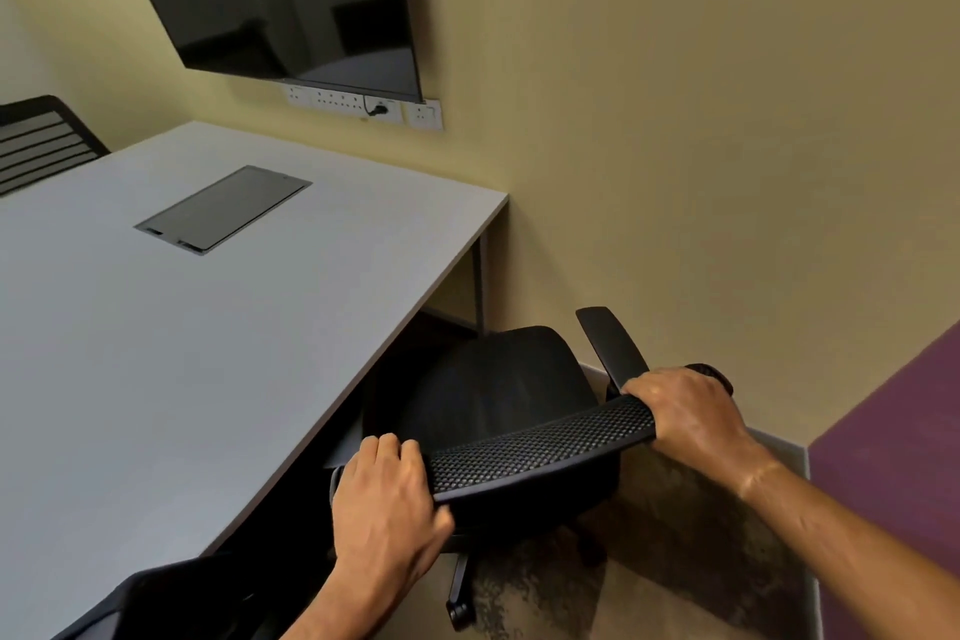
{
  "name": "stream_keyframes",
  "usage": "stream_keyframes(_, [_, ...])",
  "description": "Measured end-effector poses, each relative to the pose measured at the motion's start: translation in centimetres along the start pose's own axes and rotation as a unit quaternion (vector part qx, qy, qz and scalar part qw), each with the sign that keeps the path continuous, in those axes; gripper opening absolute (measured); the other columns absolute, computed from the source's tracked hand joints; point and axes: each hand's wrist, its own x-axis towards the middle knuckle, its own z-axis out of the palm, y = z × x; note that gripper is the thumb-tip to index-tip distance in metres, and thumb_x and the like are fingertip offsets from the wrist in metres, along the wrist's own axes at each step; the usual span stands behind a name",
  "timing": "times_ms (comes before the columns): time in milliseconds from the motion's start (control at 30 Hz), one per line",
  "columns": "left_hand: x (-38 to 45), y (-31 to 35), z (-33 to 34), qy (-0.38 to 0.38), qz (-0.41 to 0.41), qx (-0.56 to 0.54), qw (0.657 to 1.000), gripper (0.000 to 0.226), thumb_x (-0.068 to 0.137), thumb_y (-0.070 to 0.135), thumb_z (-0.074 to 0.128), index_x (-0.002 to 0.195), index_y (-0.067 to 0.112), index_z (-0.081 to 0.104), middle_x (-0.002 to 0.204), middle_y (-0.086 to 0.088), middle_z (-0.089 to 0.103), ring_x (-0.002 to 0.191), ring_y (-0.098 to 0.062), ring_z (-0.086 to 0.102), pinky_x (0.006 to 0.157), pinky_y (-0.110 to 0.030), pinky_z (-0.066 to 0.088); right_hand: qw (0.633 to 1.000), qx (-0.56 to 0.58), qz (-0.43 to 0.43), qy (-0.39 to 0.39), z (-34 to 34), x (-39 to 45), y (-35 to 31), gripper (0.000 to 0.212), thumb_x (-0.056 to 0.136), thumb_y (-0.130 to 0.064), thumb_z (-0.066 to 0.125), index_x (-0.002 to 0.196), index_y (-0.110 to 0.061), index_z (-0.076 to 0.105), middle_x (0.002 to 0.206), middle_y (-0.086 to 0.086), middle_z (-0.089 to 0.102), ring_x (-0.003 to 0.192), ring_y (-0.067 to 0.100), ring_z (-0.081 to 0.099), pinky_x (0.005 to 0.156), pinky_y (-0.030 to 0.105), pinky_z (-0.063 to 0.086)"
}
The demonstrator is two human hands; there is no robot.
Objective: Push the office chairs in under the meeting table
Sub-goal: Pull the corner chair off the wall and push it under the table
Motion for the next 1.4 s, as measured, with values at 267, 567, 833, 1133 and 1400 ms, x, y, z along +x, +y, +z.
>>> stream_keyframes(267, [2.9, 1.1, 0.4, 0.027, -0.05, 0.004, 0.998, 0.025, 0.053, 0.035, 0.047, 0.065, 0.014, 0.049, 0.065, -0.004, 0.045, 0.06, -0.022, 0.045, 0.051, -0.036, 0.045, 0.995, 0.023, -0.082, 0.046, 1.5, 8.0, 2.6, 0.021, 0.072, -0.018, 0.079, 0.091, -0.025, 0.073, 0.081, -0.006, 0.07, 0.075, 0.02, 0.066, 0.061, 0.035, 0.055])
stream_keyframes(567, [7.4, 3.1, 1.2, 0.029, -0.13, 0.042, 0.99, 0.029, 0.051, 0.039, 0.053, 0.066, 0.014, 0.049, 0.065, -0.003, 0.047, 0.06, -0.022, 0.045, 0.05, -0.034, 0.042, 0.982, 0.044, -0.168, 0.073, 2.0, 16.4, 5.0, 0.02, 0.067, -0.016, 0.079, 0.084, -0.025, 0.072, 0.074, -0.005, 0.068, 0.069, 0.02, 0.065, 0.056, 0.032, 0.05])
stream_keyframes(833, [11.2, 5.2, 1.8, 0.018, -0.23, 0.055, 0.972, 0.028, 0.052, 0.041, 0.05, 0.069, 0.02, 0.042, 0.06, 0.003, 0.05, 0.056, -0.023, 0.047, 0.05, -0.032, 0.029, 0.963, 0.069, -0.249, 0.072, 2.6, 22.6, 7.1, 0.026, 0.061, -0.016, 0.078, 0.085, -0.023, 0.072, 0.073, -0.002, 0.067, 0.067, 0.024, 0.064, 0.053, 0.033, 0.05])
stream_keyframes(1133, [14.8, 7.3, 1.5, -0.001, -0.304, 0.066, 0.95, 0.027, 0.056, 0.04, 0.054, 0.074, 0.021, 0.05, 0.062, 0.007, 0.049, 0.056, -0.017, 0.042, 0.052, -0.031, 0.029, 0.942, 0.071, -0.321, 0.075, 2.5, 28.8, 8.1, 0.026, 0.059, -0.01, 0.078, 0.083, -0.019, 0.072, 0.069, 0.0, 0.066, 0.065, 0.027, 0.063, 0.053, 0.033, 0.049])
stream_keyframes(1400, [18.3, 7.1, 2.0, 0.018, -0.332, 0.061, 0.941, 0.026, 0.054, 0.041, 0.051, 0.07, 0.02, 0.049, 0.056, 0.005, 0.047, 0.052, -0.021, 0.044, 0.047, -0.03, 0.03, 0.928, 0.083, -0.353, 0.082, 3.3, 34.5, 8.1, 0.019, 0.064, -0.012, 0.078, 0.079, -0.021, 0.069, 0.069, -0.003, 0.065, 0.065, 0.023, 0.061, 0.054, 0.032, 0.049])
